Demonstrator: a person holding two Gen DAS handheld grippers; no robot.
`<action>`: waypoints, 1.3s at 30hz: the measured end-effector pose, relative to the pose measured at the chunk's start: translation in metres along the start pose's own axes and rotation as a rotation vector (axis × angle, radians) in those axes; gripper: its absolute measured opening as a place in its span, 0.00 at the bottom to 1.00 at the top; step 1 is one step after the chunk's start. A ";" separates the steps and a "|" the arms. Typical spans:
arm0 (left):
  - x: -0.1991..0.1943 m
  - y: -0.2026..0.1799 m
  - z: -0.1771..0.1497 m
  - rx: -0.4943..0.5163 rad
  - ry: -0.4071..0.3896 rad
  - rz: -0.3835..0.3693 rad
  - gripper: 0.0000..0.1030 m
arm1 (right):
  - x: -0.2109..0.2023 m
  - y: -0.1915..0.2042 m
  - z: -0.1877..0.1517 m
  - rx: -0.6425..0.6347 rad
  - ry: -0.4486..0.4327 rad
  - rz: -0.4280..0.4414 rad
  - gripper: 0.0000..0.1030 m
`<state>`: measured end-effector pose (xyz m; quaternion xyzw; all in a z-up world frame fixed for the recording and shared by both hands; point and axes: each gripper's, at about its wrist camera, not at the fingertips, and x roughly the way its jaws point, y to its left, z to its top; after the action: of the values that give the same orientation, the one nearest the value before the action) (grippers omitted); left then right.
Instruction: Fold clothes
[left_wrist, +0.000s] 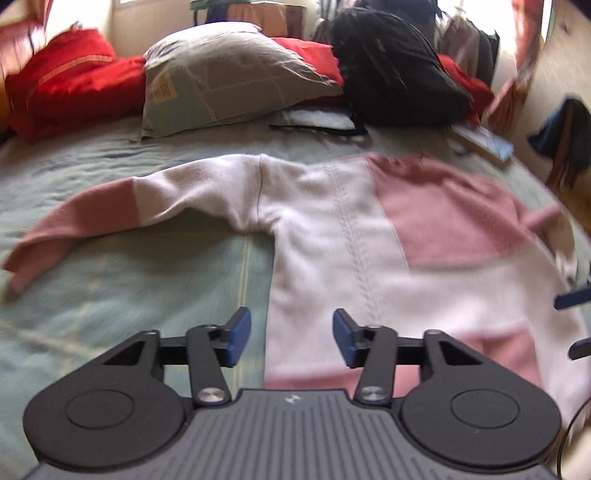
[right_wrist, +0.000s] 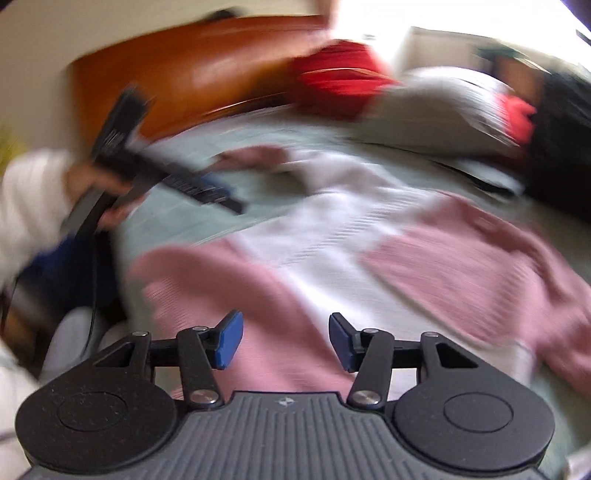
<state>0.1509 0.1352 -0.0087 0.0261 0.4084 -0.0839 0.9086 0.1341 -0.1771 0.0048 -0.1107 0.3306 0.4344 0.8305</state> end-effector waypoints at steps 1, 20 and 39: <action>-0.008 -0.006 -0.008 0.028 0.006 0.015 0.64 | 0.006 0.016 0.000 -0.058 0.011 0.021 0.54; -0.053 -0.014 -0.079 0.037 -0.037 0.038 0.74 | 0.084 0.102 -0.033 -0.486 0.211 -0.133 0.44; -0.050 -0.012 -0.083 0.021 -0.026 0.009 0.75 | 0.056 0.089 -0.017 -0.334 0.227 -0.015 0.20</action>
<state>0.0547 0.1393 -0.0267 0.0366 0.3953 -0.0844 0.9139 0.0780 -0.0955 -0.0348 -0.2975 0.3448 0.4616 0.7613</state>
